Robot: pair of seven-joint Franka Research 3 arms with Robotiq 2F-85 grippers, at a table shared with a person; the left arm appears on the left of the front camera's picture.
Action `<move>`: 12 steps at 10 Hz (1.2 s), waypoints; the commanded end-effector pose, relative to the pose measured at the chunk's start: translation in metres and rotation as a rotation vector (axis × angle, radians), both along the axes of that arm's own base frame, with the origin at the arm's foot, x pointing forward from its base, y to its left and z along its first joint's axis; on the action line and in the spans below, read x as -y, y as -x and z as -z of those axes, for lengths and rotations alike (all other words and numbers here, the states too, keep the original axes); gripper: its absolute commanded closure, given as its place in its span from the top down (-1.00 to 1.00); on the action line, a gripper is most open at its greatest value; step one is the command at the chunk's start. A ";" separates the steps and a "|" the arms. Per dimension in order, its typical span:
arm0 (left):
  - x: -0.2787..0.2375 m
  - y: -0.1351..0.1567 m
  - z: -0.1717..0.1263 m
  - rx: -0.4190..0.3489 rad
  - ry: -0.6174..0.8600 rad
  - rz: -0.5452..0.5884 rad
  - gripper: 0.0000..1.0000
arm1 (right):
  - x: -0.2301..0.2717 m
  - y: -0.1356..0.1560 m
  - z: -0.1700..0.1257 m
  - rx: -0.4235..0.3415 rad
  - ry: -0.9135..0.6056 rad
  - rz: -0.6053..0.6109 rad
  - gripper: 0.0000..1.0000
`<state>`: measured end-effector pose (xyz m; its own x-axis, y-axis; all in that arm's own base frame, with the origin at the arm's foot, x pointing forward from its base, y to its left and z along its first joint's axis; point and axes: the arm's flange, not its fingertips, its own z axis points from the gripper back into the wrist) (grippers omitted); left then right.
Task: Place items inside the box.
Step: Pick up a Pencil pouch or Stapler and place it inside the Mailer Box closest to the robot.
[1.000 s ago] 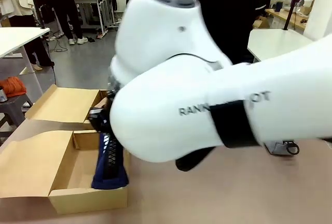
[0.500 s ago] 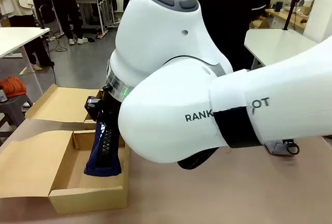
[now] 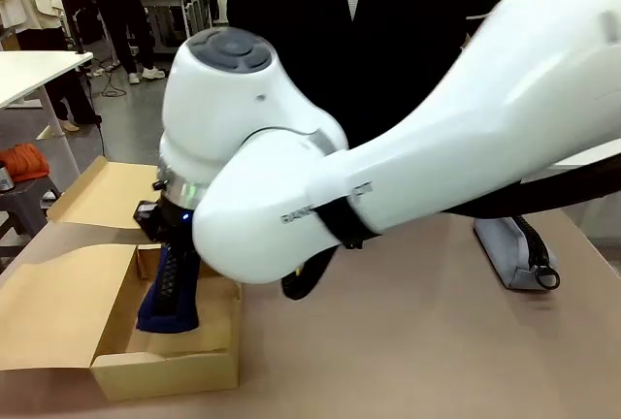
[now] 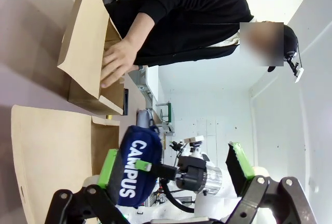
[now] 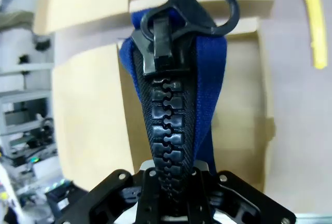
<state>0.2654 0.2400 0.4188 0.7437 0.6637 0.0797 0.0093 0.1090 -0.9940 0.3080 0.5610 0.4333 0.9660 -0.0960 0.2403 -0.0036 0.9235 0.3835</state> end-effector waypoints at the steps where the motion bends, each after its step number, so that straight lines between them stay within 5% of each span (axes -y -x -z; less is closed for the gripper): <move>1: 0.002 0.001 0.000 0.028 0.000 -0.002 1.00 | -0.040 -0.006 0.010 -0.025 0.031 0.001 -0.88; 6: 0.002 0.001 0.000 0.028 0.000 -0.002 1.00 | -0.050 -0.009 0.052 -0.116 0.089 -0.008 -0.88; 11: 0.002 0.001 0.000 0.028 0.000 -0.002 1.00 | -0.046 -0.010 0.064 -0.157 0.115 0.005 -0.88; 12: 0.002 0.001 0.000 0.028 0.000 -0.002 1.00 | -0.045 -0.010 0.065 -0.159 0.112 0.009 0.07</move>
<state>0.2654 0.2400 0.4189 0.7437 0.6637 0.0800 0.0096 0.1090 -0.9940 0.3173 0.6034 0.3656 0.9908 -0.0976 0.0941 0.0683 0.9589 0.2756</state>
